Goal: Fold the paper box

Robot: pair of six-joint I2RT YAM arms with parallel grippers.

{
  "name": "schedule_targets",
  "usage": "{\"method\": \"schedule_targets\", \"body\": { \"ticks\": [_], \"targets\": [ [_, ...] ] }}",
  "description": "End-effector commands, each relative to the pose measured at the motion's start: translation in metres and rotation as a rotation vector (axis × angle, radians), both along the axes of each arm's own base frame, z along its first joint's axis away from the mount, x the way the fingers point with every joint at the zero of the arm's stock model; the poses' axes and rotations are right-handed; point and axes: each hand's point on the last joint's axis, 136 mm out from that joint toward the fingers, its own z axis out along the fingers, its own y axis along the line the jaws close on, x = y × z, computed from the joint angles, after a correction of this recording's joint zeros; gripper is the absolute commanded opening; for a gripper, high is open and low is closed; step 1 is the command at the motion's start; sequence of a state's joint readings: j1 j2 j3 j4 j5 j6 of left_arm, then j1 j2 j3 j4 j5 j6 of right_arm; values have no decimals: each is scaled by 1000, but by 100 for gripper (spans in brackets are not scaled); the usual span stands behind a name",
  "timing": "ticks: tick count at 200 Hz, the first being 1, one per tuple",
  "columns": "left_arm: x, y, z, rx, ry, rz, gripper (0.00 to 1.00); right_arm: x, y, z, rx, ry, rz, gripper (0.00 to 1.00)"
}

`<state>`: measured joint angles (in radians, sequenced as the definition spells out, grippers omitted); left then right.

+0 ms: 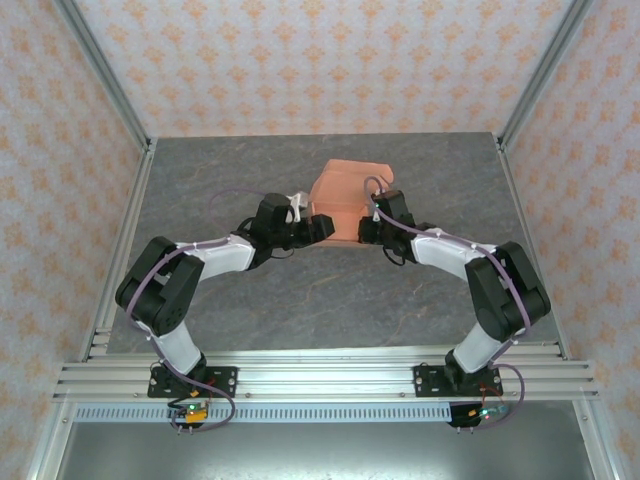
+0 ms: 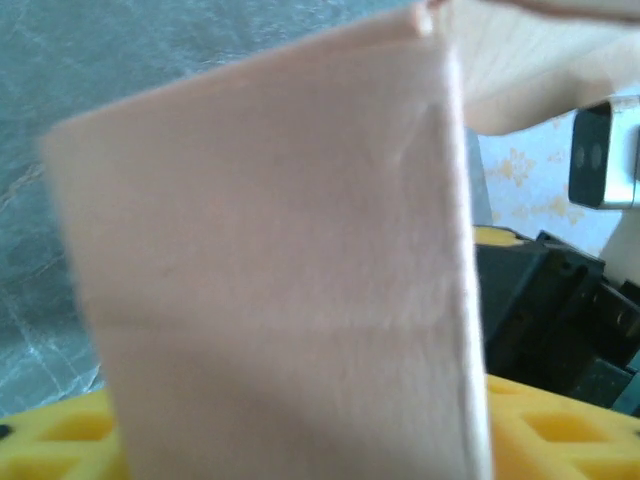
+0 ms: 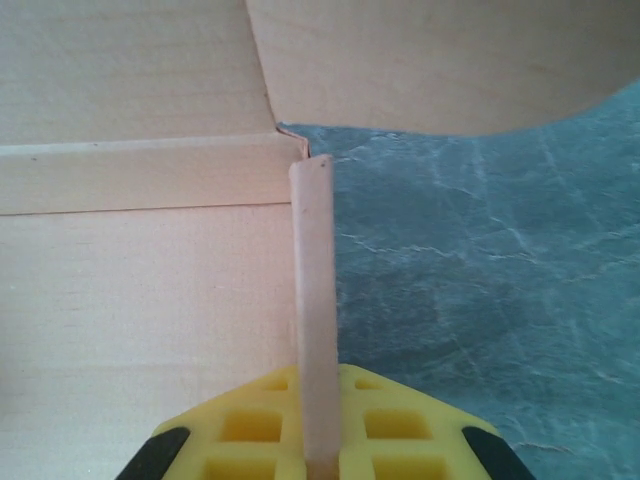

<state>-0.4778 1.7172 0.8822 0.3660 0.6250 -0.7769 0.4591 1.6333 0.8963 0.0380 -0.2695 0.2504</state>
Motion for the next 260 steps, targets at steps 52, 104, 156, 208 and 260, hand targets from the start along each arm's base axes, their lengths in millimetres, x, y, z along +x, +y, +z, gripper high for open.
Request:
{"method": "schedule_targets", "body": {
  "ticks": [52,104,156,208,260],
  "targets": [
    [5,10,20,17,-29,76,33,10,-6,0,-6,-45,-47,42],
    [0,25,2,118,32,149,31,7,-14,16,-59,-26,-44,47],
    [3,17,6,98,50,138,31,2,-11,5,-126,0,-19,41],
    [2,18,9,126,59,145,30,4,-2,-7,-252,10,-15,36],
    [1,25,3,150,79,180,30,-4,4,59,-13,-58,-68,47]
  ]
}}
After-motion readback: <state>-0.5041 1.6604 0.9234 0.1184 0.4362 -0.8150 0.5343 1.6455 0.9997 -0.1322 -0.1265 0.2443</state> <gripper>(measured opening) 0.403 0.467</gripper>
